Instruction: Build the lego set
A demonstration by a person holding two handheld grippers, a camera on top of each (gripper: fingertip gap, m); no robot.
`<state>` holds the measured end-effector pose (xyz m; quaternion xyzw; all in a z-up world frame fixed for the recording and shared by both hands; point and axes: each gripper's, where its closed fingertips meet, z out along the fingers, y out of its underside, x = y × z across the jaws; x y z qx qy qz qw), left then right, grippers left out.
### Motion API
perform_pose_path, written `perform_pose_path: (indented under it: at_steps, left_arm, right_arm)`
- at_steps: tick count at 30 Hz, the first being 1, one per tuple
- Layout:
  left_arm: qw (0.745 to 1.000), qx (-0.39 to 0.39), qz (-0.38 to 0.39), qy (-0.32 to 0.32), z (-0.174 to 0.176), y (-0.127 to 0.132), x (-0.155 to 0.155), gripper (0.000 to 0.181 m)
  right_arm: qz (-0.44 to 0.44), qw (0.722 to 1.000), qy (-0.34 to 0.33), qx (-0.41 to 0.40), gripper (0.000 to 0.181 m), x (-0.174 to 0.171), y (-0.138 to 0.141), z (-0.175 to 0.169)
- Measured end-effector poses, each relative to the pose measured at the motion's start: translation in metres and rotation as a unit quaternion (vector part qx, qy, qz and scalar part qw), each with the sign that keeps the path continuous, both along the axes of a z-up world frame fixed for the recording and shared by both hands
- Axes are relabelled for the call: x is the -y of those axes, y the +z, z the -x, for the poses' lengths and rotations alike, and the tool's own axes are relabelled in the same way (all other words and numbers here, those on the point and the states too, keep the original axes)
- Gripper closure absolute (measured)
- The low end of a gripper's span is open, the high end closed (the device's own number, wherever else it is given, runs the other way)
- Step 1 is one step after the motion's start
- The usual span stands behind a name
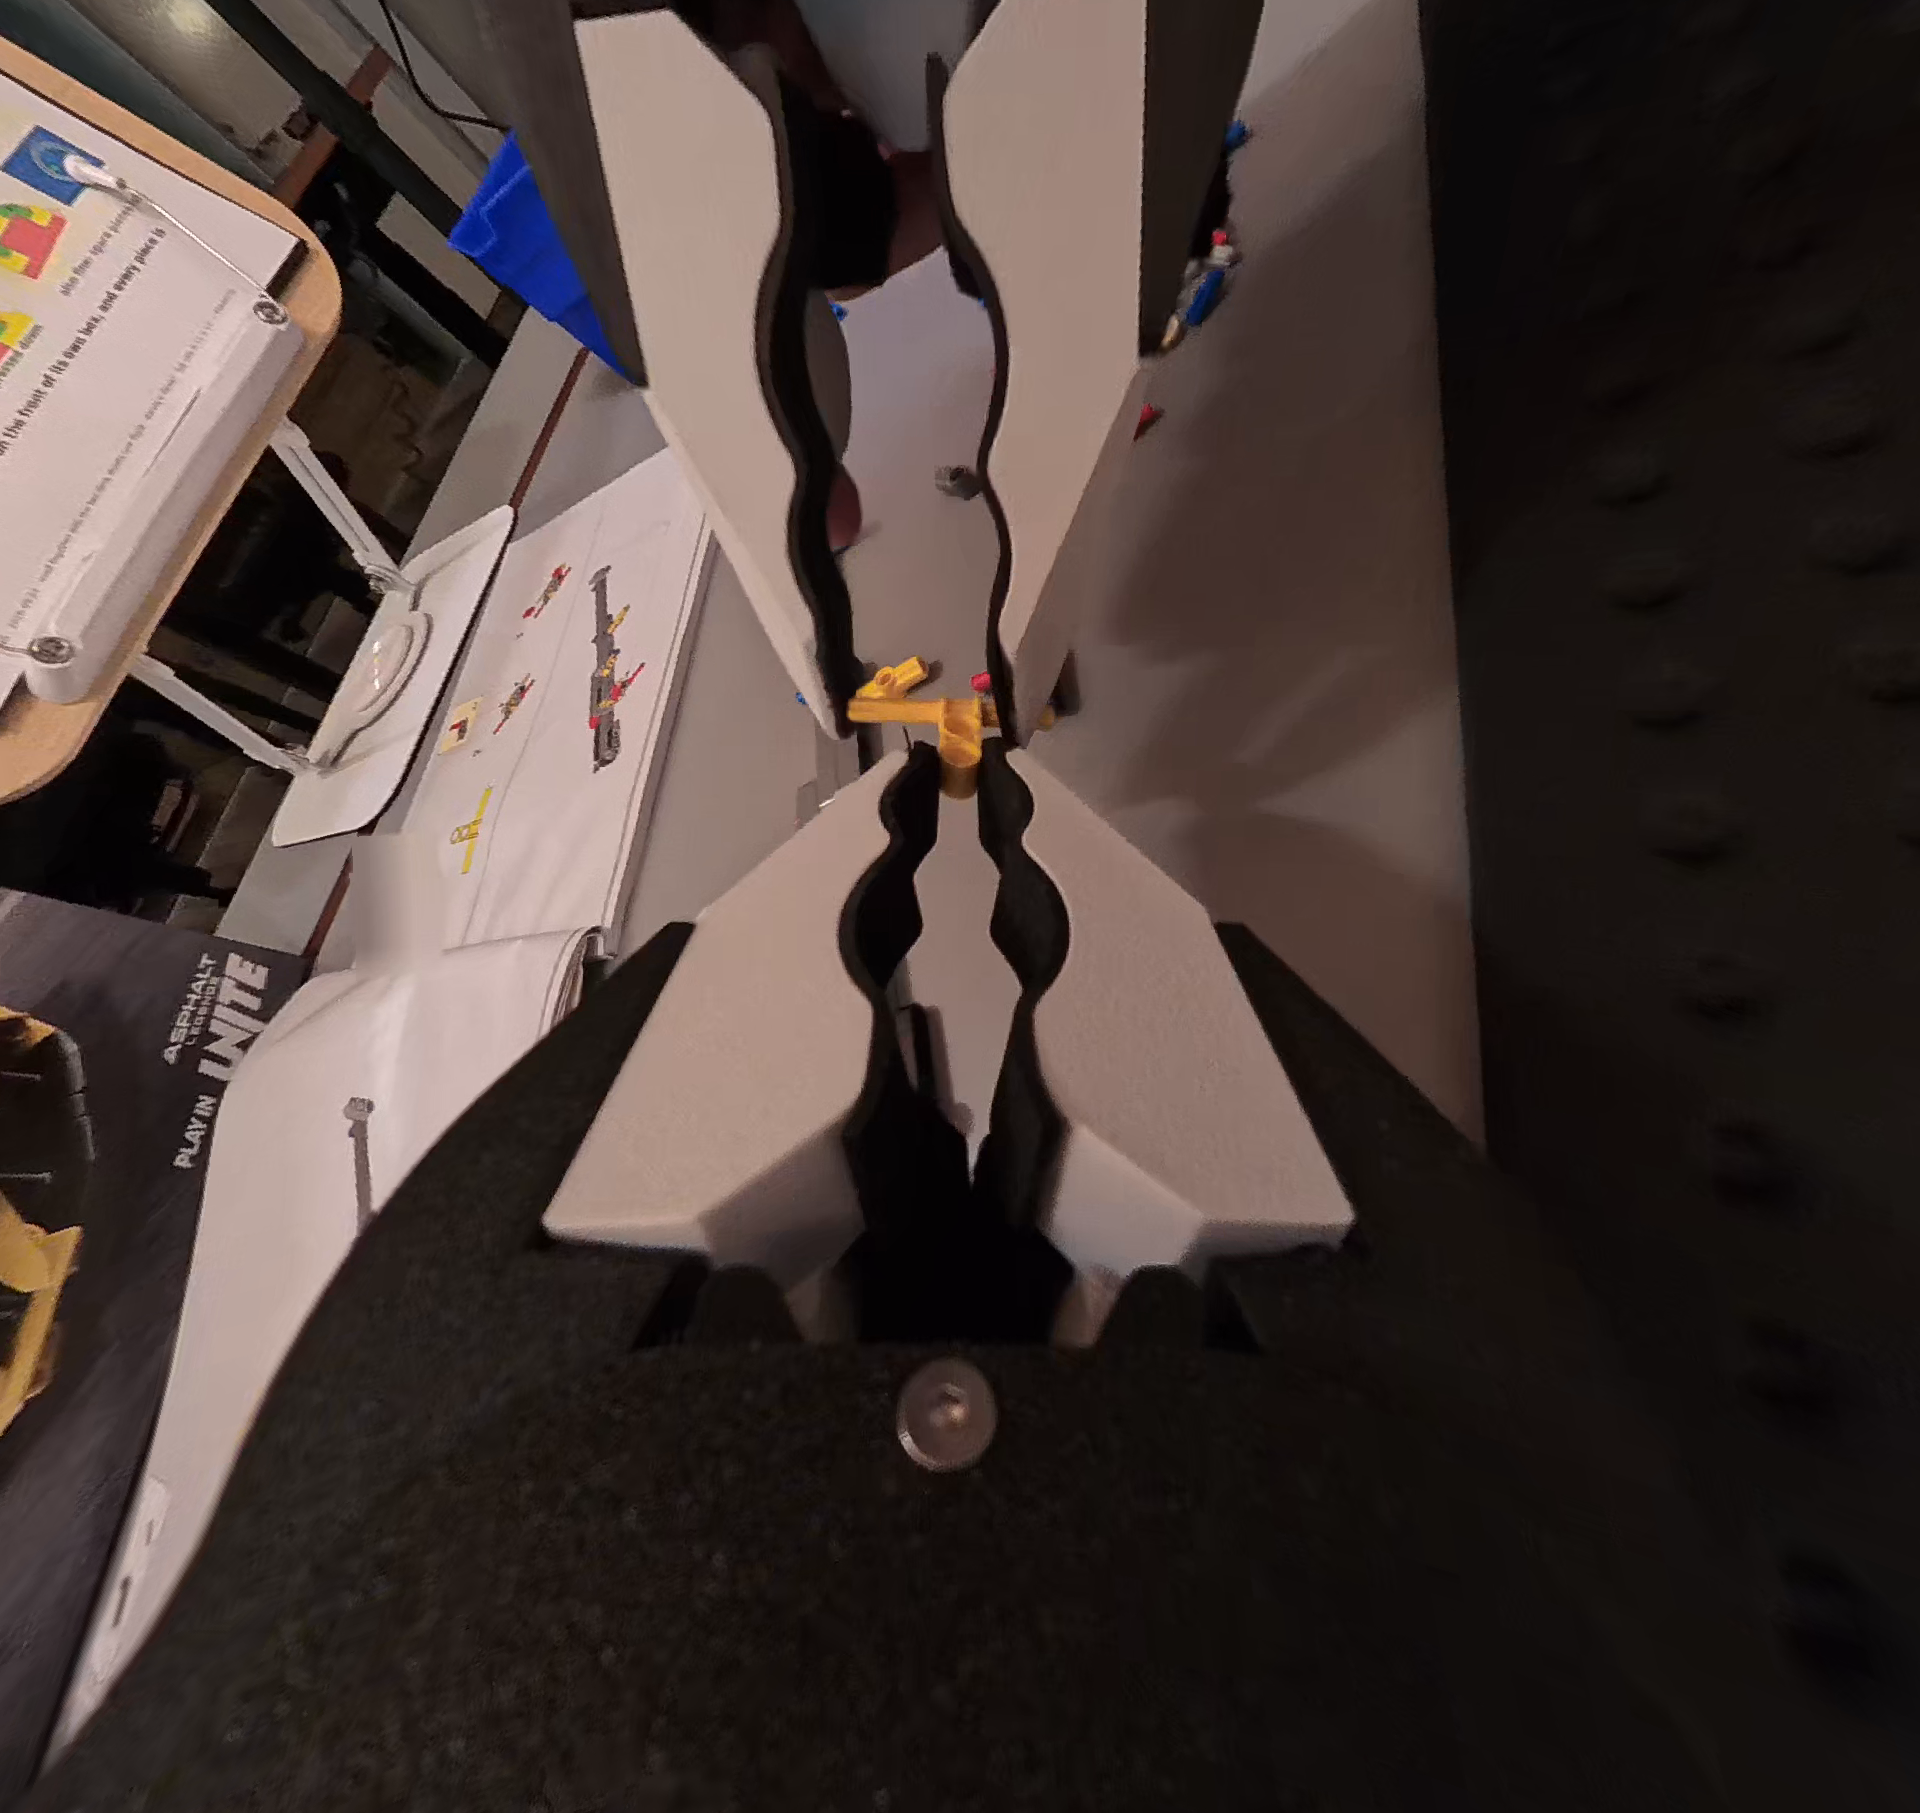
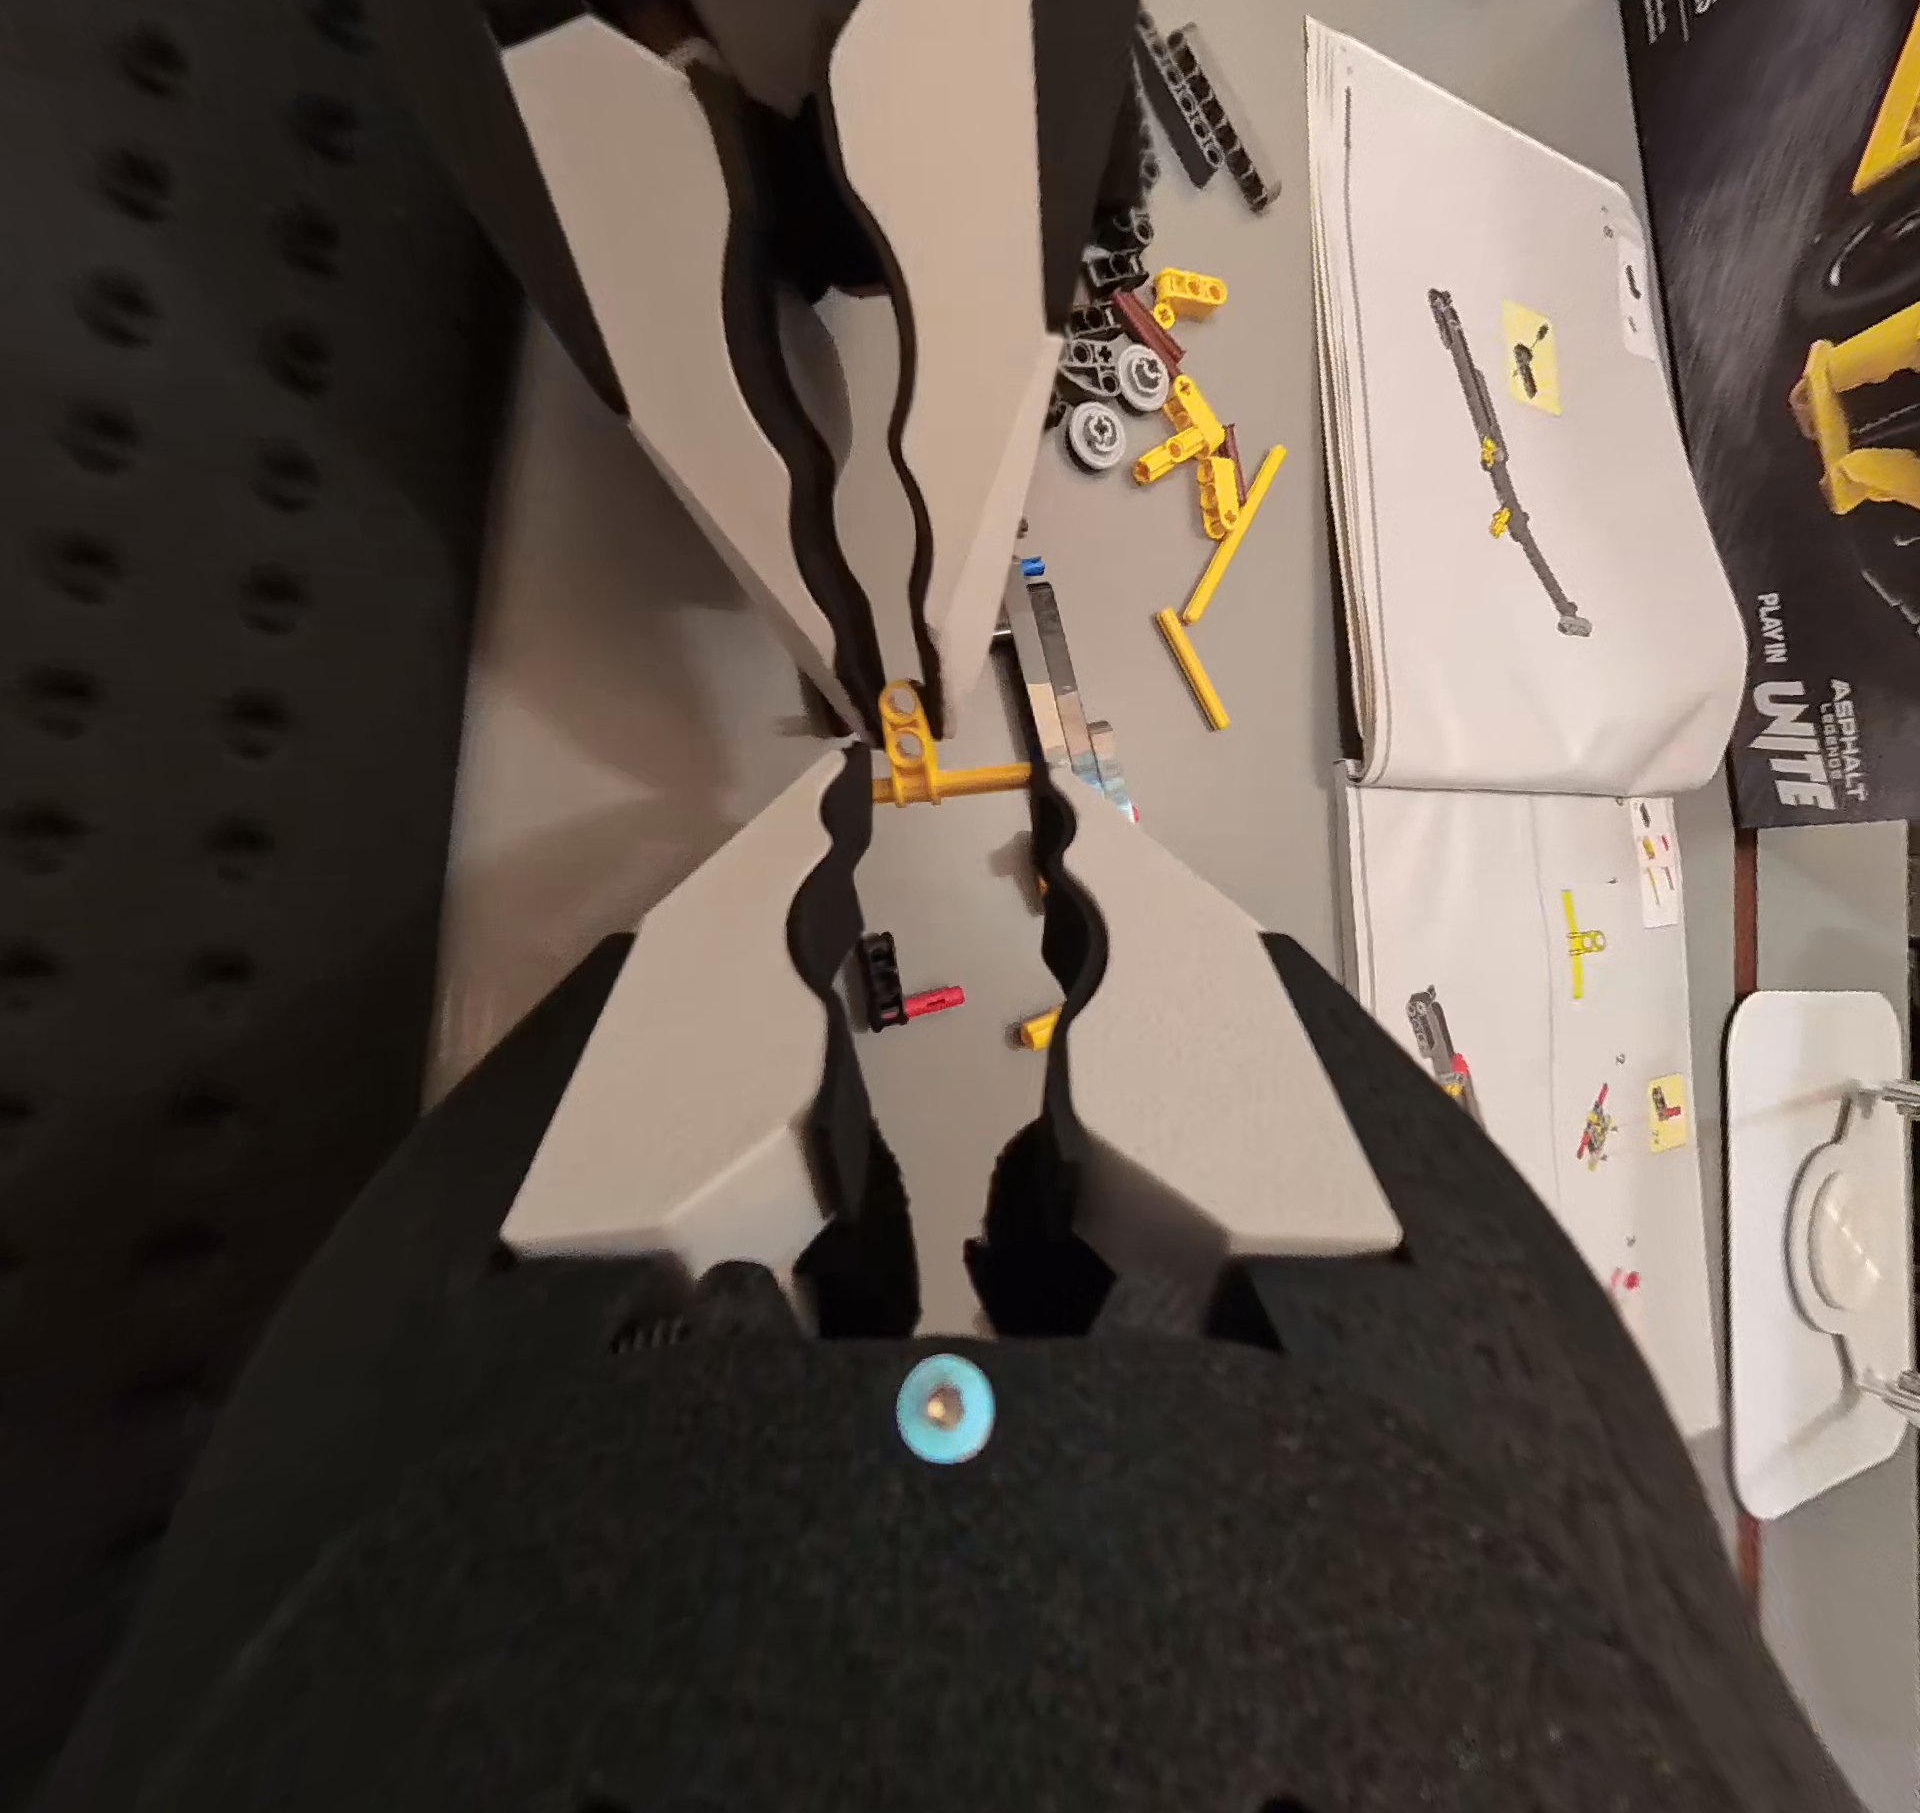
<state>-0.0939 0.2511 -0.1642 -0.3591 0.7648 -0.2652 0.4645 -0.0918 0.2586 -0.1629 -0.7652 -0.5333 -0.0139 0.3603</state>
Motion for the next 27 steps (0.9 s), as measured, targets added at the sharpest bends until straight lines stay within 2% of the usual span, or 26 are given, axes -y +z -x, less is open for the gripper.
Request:
perform_pose_path:
  at_steps: [6, 19, 27]
  left_arm:
    - [1.000, -0.005, -0.029, -0.007, 0.001, -0.004, 0.002, 0.175]
    - [1.000, 0.016, -0.005, 0.003, 0.000, 0.008, 0.001, 0.175]
    - [1.000, 0.009, -0.008, 0.004, 0.000, 0.006, 0.001, 0.175]
  right_arm:
    - [-0.023, 0.999, 0.007, 0.040, 0.153, 0.002, -0.004, 0.000]
    - [-0.029, 0.999, -0.002, 0.020, 0.156, 0.001, 0.008, -0.001]
    - [-0.019, 0.999, 0.000, 0.028, 0.157, 0.002, 0.004, -0.001]
